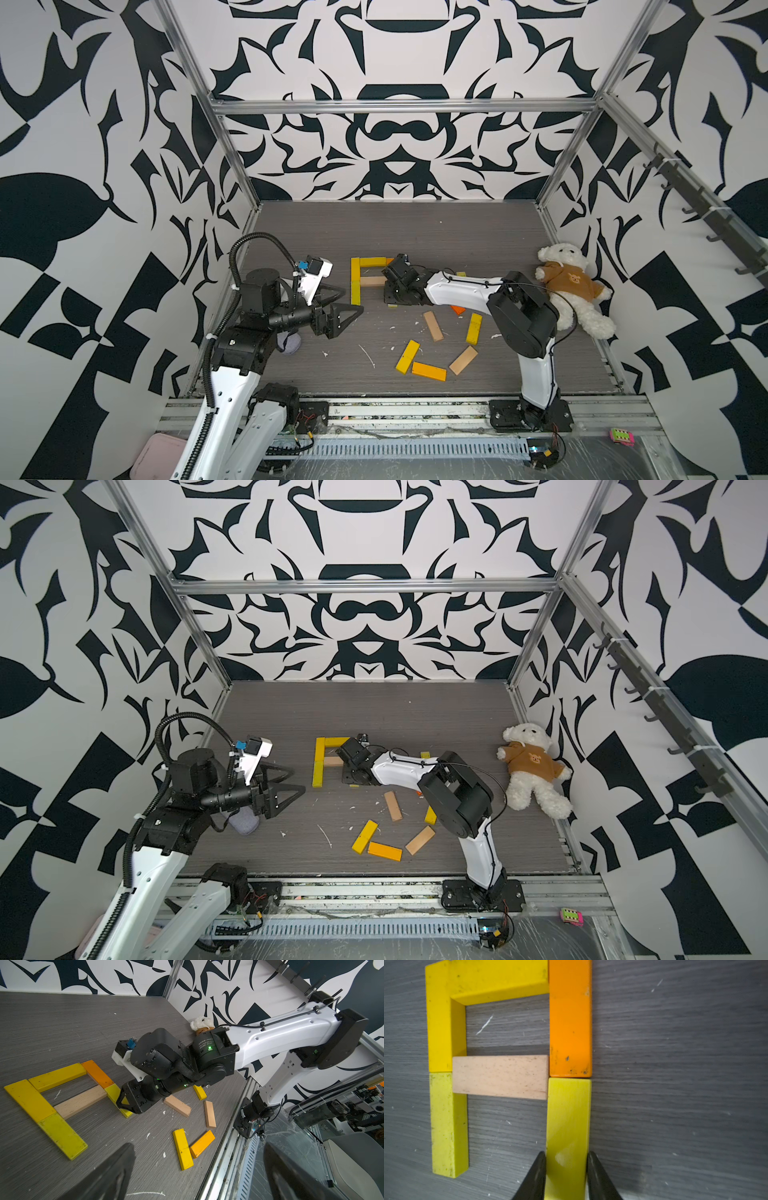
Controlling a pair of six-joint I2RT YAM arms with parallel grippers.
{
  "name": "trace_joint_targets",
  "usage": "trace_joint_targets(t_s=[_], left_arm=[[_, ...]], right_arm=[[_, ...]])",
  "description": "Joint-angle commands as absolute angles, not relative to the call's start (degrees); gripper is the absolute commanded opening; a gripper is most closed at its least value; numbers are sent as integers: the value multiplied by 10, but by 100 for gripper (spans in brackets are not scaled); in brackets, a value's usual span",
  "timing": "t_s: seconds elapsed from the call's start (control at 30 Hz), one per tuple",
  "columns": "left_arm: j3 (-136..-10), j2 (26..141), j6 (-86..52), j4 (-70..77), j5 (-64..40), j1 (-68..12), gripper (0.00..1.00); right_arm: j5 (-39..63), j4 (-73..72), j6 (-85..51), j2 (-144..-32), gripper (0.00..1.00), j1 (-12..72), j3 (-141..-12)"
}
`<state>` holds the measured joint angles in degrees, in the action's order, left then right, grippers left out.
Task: Assemble the number 8 with building blocks
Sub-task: Assemble the building block at the center of the board.
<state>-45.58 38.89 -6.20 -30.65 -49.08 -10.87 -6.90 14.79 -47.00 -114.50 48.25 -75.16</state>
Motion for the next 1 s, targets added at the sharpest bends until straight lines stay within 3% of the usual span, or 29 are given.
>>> trace_joint_targets(t_s=[0.0, 0.43, 0.8, 0.97], left_arm=[[-452, 384, -60, -300, -498, -106, 99], [-451, 385, -60, -300, -499, -107, 99], [-450, 385, -60, -302, -493, -106, 99], [-444, 391, -93, -310, -444, -106, 99]], right_arm=[[-79, 150, -467, -1150, 35, 487, -775], [-85, 156, -464, -1154, 35, 486, -783], [-80, 151, -457, -1129, 50, 488, -775], [-63, 124, -439, -1086, 56, 489, -747]])
